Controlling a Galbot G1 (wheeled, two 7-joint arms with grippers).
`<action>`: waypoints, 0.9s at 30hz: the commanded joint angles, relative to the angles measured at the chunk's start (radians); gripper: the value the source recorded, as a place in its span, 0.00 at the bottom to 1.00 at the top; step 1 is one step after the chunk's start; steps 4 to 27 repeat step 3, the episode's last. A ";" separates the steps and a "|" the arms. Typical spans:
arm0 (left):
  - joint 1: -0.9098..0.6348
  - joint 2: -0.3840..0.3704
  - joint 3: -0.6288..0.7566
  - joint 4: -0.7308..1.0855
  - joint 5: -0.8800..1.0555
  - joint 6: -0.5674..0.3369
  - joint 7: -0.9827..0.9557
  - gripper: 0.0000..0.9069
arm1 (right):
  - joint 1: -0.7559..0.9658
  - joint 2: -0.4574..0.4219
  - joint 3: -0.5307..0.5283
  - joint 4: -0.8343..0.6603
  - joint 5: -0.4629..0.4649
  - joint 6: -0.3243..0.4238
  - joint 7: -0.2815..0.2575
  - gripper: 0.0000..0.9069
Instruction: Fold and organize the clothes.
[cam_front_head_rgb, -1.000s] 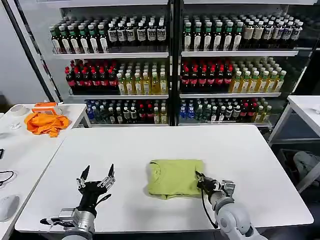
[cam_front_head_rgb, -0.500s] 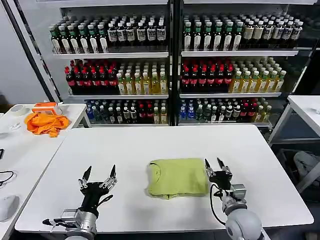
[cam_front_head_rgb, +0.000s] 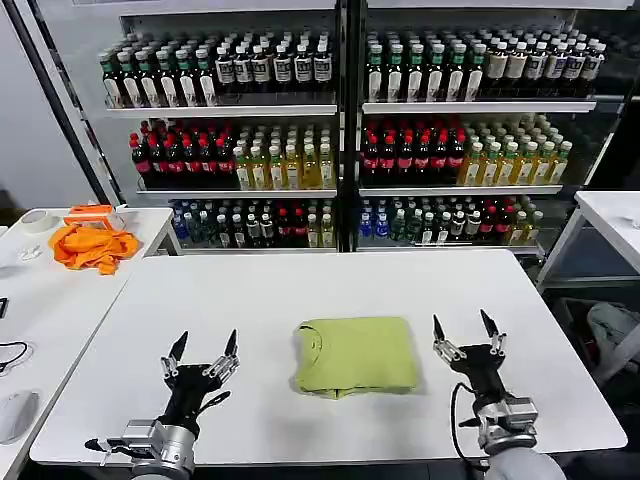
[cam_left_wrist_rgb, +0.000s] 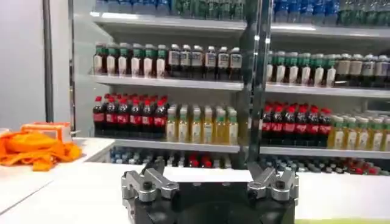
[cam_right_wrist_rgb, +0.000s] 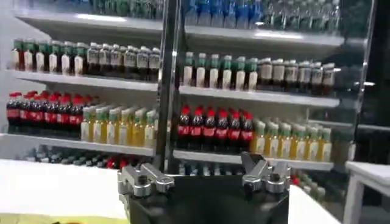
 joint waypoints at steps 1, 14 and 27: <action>0.007 0.004 0.005 -0.013 0.001 0.006 0.015 1.00 | -0.084 0.011 0.074 0.076 -0.026 0.026 -0.018 1.00; 0.006 0.005 0.005 -0.019 0.001 0.008 0.015 1.00 | -0.082 0.012 0.072 0.077 -0.016 0.026 -0.018 1.00; 0.006 0.005 0.005 -0.019 0.001 0.008 0.015 1.00 | -0.082 0.012 0.072 0.077 -0.016 0.026 -0.018 1.00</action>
